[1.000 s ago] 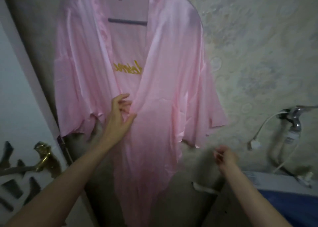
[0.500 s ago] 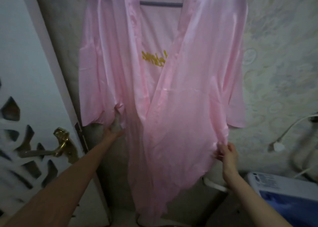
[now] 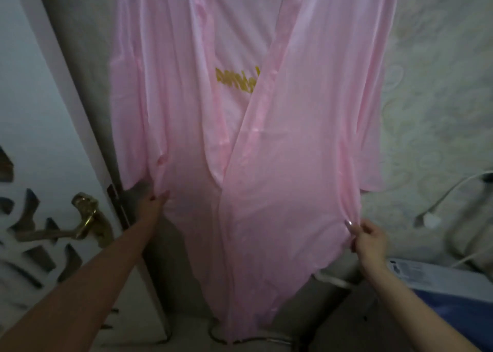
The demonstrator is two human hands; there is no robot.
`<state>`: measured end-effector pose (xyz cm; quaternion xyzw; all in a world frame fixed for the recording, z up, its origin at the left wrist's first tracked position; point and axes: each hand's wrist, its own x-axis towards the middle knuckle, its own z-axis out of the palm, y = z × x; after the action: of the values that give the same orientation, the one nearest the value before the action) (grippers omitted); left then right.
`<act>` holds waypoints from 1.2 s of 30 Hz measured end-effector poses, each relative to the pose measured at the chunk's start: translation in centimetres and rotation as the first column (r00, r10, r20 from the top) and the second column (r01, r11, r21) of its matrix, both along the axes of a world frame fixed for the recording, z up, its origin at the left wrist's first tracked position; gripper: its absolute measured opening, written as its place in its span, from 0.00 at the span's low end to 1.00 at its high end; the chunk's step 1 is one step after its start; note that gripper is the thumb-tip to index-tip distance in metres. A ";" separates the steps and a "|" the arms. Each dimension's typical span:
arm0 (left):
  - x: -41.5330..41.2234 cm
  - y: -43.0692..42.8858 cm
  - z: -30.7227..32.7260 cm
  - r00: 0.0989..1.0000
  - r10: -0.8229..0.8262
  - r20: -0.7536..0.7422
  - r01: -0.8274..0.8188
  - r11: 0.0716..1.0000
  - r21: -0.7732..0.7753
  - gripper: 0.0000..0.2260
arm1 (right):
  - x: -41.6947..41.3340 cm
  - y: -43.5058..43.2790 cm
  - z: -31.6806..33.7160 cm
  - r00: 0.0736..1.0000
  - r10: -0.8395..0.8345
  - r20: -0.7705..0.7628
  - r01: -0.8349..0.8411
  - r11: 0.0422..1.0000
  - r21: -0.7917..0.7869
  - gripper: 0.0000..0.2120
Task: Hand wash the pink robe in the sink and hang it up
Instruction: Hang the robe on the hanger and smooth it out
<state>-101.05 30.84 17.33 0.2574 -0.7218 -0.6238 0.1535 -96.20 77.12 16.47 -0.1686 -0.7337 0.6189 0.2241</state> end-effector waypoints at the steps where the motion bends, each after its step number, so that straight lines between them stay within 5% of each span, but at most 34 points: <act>1: 1.1 -0.8 -0.2 1.000 0.021 0.005 -0.021 0.998 -0.059 0.15 | -0.2 -0.1 -0.1 1.000 -0.004 -0.013 0.004 1.000 -0.015 0.15; 3: 3.0 -1.7 0.3 1.000 -0.002 0.018 0.005 0.988 -0.154 0.16 | -0.5 -0.4 -0.2 0.999 0.022 -0.029 -0.026 0.990 -0.138 0.14; 6: 5.1 -2.3 1.3 0.992 -0.122 0.018 0.123 0.989 -0.078 0.17 | -0.7 -1.1 0.2 0.981 0.183 -0.057 -0.192 0.953 -0.237 0.11; 9: 7.7 -2.5 2.1 0.948 -0.313 0.058 0.313 0.950 -0.001 0.24 | -0.2 -1.2 0.2 0.942 0.335 0.020 -0.330 0.934 -0.135 0.10; 11: 9.3 -3.0 2.5 0.910 -0.377 0.173 0.408 0.887 -0.217 0.23 | -0.2 -0.4 -0.3 0.957 0.285 0.060 -0.284 0.959 -0.017 0.11; 13: 10.1 -3.8 3.0 0.935 -0.280 0.218 0.349 0.836 -0.424 0.20 | -0.4 0.5 -0.2 0.977 0.198 0.077 -0.203 0.977 0.072 0.11; 18: 10.8 -5.1 4.6 0.991 -0.110 0.073 0.132 0.794 -0.593 0.14 | -0.4 2.2 0.6 0.997 0.075 0.014 -0.076 0.995 0.060 0.17; 21: 10.5 -5.2 4.8 0.997 -0.057 0.049 0.074 0.729 -0.681 0.14 | -0.3 2.4 0.8 1.000 0.018 -0.021 -0.017 0.999 0.035 0.09; 23: 10.3 -5.2 4.3 0.988 -0.078 0.132 0.146 0.736 -0.661 0.16 | -0.2 2.5 0.8 1.000 0.007 -0.012 -0.006 0.999 0.035 0.05; 26: 10.2 -6.0 3.3 0.977 -0.099 0.191 0.194 0.791 -0.580 0.17 | 0.3 2.9 0.8 1.000 0.010 -0.001 -0.010 0.993 0.118 0.12; 31: 10.1 -6.4 1.2 0.889 -0.200 0.411 0.411 0.746 -0.524 0.13 | 1.0 2.4 0.3 0.993 0.071 0.090 -0.097 0.938 0.332 0.10; 36: 10.5 -6.1 0.9 0.977 -0.053 0.206 0.165 0.802 -0.575 0.17 | 1.0 1.1 0.0 0.990 -0.125 0.062 0.100 0.946 0.309 0.14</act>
<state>-90.59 24.71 18.23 0.2103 -0.9038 -0.3515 0.1237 -95.16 78.22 16.49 -0.1983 -0.8182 0.4768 0.2526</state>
